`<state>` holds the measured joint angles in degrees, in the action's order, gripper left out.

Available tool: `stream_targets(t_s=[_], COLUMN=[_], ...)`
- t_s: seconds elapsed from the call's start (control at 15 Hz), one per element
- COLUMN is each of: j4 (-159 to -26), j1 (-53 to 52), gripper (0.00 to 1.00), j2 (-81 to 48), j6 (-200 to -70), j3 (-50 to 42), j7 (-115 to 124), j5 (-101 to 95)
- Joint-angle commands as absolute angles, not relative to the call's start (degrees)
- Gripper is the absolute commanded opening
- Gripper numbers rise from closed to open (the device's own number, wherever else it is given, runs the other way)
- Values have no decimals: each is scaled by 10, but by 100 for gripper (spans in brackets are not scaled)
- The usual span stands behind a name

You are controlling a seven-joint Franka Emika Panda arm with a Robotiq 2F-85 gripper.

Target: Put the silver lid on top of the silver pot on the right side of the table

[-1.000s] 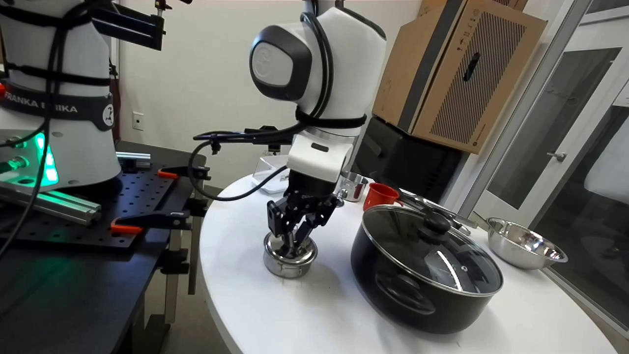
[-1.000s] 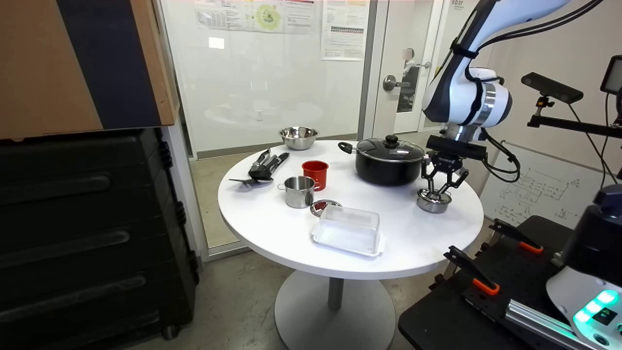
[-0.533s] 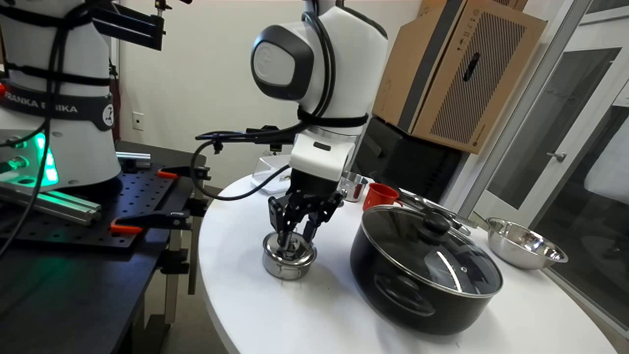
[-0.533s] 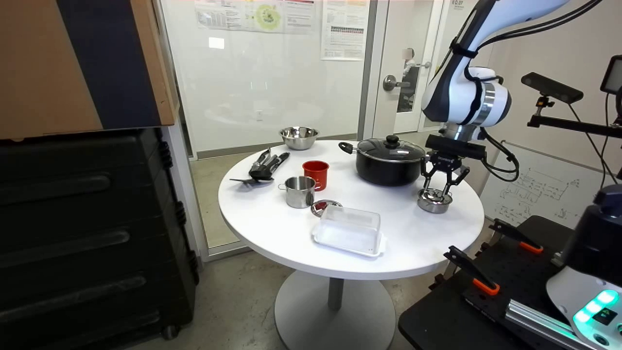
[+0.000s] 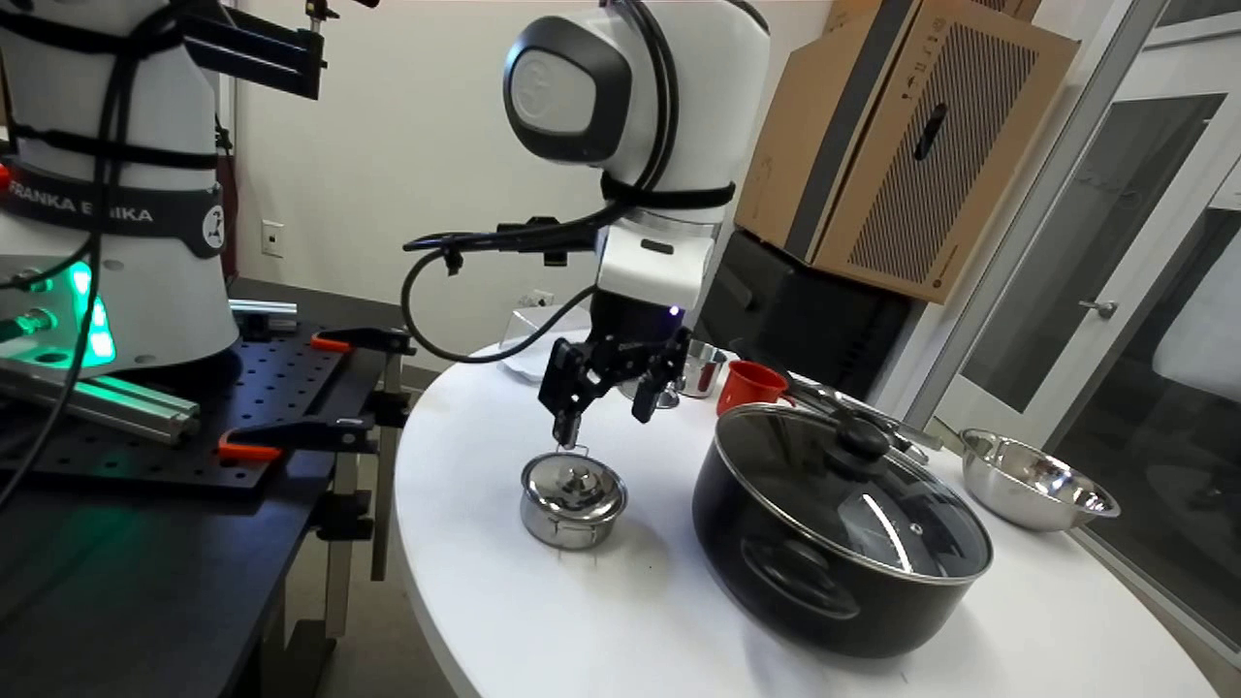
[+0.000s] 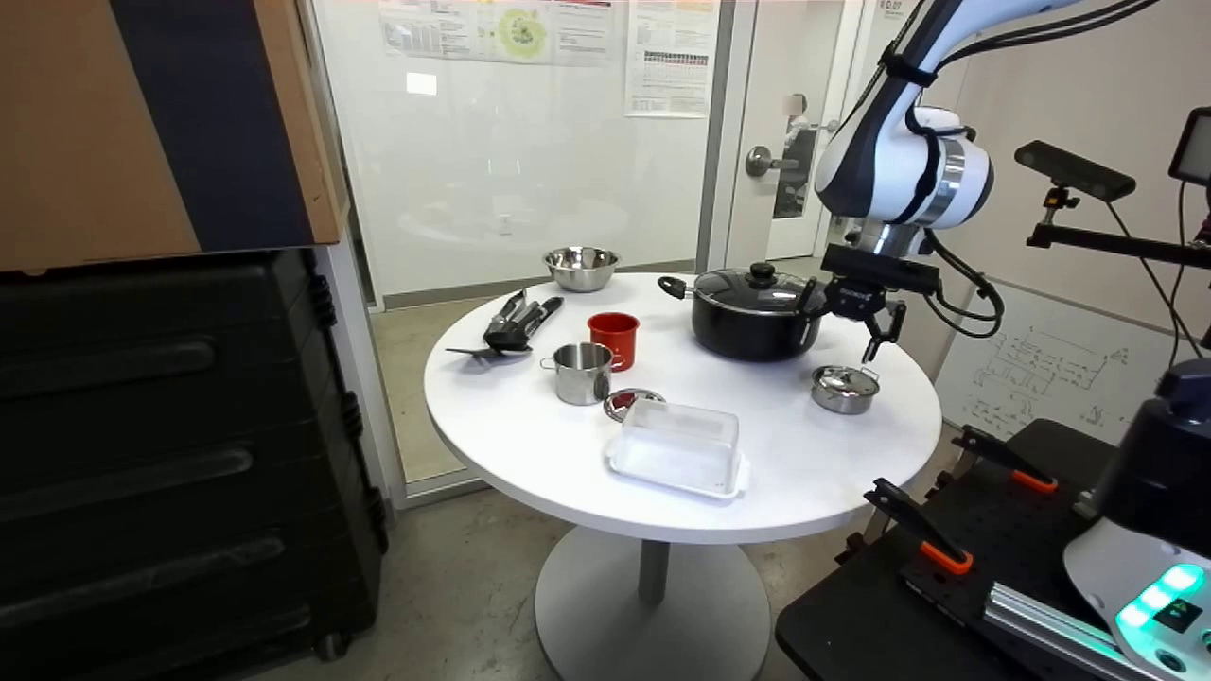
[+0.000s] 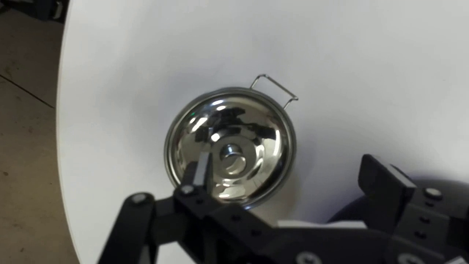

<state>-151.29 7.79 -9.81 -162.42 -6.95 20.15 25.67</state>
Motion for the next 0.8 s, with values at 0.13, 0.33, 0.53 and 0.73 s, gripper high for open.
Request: stream_targets(t_s=[0.13,0.33,0.53,0.73], j4=[-1528,-1524,-1523,-1522], j1=[32,-2,-1,3], gripper=[100,100,100,100], j2=[-58,-64,-68,-69], j6=[-1596,-1585,-1593,-1593], j3=[-52,-42,-38,-40], j7=[221,247,247,246], j5=[182,102,110,111])
